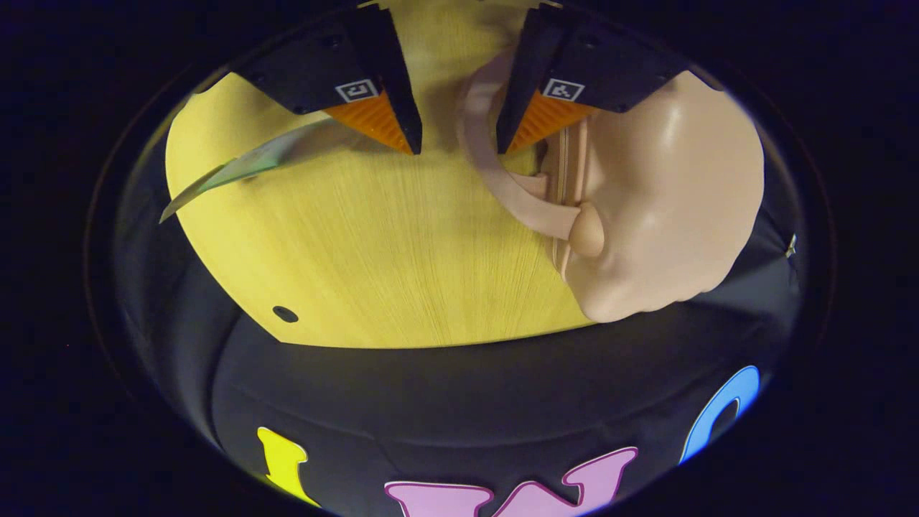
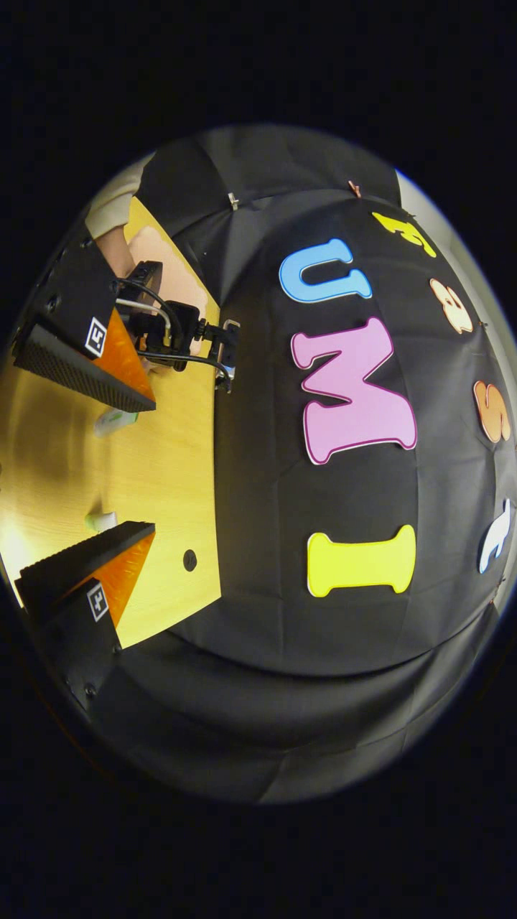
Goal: First open the suitcase, pack the skin care products into it, and then close the suitcase.
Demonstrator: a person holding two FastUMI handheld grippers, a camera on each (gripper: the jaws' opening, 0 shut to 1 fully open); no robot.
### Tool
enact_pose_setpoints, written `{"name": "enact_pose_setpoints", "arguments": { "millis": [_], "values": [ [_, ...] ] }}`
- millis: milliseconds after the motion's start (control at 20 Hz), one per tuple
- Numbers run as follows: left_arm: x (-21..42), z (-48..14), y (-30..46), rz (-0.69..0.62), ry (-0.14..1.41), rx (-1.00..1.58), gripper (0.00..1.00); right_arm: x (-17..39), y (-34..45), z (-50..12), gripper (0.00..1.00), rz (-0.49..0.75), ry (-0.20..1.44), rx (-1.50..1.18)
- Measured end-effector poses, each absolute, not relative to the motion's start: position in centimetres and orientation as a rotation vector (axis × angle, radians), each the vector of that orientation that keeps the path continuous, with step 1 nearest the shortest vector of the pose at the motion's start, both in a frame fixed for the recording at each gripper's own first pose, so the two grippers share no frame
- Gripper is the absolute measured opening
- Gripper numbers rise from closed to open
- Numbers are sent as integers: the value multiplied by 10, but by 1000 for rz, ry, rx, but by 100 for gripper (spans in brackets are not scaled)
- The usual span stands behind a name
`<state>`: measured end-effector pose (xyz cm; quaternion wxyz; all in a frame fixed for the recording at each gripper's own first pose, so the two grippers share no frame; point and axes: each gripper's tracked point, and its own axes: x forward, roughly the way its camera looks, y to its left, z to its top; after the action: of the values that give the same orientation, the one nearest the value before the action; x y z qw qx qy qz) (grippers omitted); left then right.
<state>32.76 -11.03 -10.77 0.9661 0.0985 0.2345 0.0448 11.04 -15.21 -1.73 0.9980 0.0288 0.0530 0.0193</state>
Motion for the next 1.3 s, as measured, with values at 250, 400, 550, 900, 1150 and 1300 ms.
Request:
{"name": "enact_pose_setpoints", "arguments": {
  "millis": [250,400,550,900,1150,1300],
  "values": [
    [319,-87,-115,71,455,65,17,112,-157,-25,97,17,138,71],
    [304,-41,-117,31,404,32,13,112,-149,-24,96,23,145,66],
    [276,20,-105,-14,333,-19,12,112,-134,-21,97,31,144,74],
    [209,154,67,89,131,30,12,105,-102,-13,97,4,129,49],
    [193,159,273,287,101,41,12,103,-86,-23,97,-69,158,58],
    [203,121,374,384,153,50,12,101,-74,-36,97,-97,182,31]
  ]
}}
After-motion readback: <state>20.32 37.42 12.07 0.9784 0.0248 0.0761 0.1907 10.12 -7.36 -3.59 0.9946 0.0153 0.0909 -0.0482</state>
